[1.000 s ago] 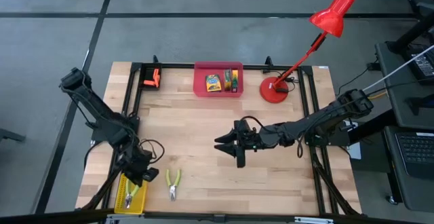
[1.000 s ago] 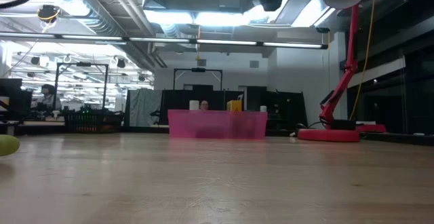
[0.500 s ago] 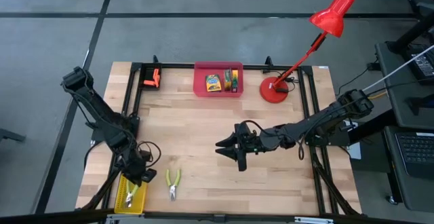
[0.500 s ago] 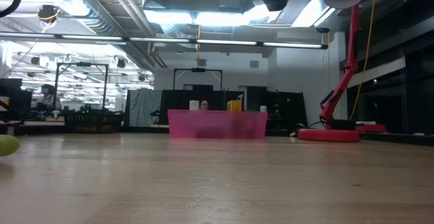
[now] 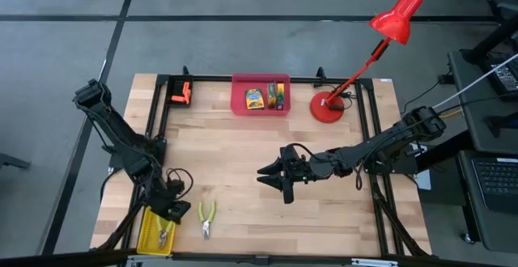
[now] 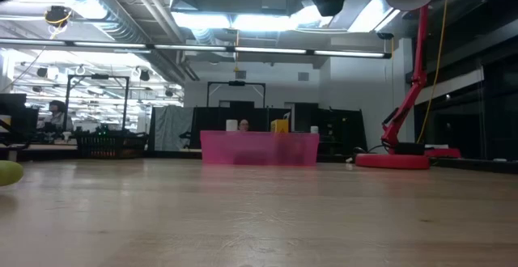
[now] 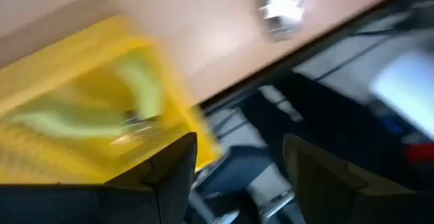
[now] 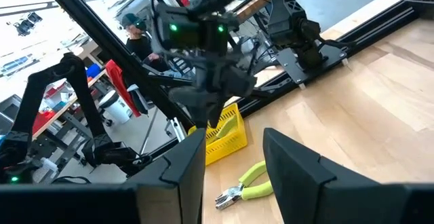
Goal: Pick & Place School Supplies
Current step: Put the green pliers into the yellow bin
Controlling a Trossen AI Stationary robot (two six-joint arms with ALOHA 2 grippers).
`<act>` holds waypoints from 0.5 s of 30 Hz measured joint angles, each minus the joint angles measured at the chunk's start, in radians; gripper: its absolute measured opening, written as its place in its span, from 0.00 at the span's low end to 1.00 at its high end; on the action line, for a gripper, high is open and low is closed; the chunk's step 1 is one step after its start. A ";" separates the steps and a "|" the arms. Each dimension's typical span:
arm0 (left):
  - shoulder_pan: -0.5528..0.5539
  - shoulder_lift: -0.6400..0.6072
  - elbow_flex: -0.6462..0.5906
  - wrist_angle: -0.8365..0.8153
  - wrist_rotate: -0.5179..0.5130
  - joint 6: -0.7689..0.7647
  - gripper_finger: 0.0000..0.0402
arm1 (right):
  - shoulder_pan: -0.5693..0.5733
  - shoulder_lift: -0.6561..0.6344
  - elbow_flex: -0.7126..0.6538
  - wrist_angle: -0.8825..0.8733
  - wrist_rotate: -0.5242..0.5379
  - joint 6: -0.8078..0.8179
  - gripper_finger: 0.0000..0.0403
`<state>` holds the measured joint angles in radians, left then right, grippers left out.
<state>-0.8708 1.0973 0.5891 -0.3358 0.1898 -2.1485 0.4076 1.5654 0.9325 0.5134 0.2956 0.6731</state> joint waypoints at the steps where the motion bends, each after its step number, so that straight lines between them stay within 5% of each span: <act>1: 0.005 0.000 0.017 0.001 -0.037 0.015 0.53 | 0.000 0.000 0.000 0.000 0.000 0.000 0.38; 5: 0.039 0.002 0.050 -0.005 -0.147 0.109 0.50 | -0.004 0.000 0.000 0.000 0.003 0.000 0.38; 10: 0.121 0.076 0.053 -0.026 -0.147 0.219 0.47 | -0.005 0.000 0.000 -0.001 0.003 0.000 0.38; 15: 0.200 0.218 0.052 -0.086 -0.152 0.106 0.47 | 0.007 0.000 0.000 -0.001 0.003 0.027 0.38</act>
<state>-0.6706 1.3154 0.6407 -0.4219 0.0381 -2.0428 0.4141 1.5658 0.9325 0.5121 0.2989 0.7000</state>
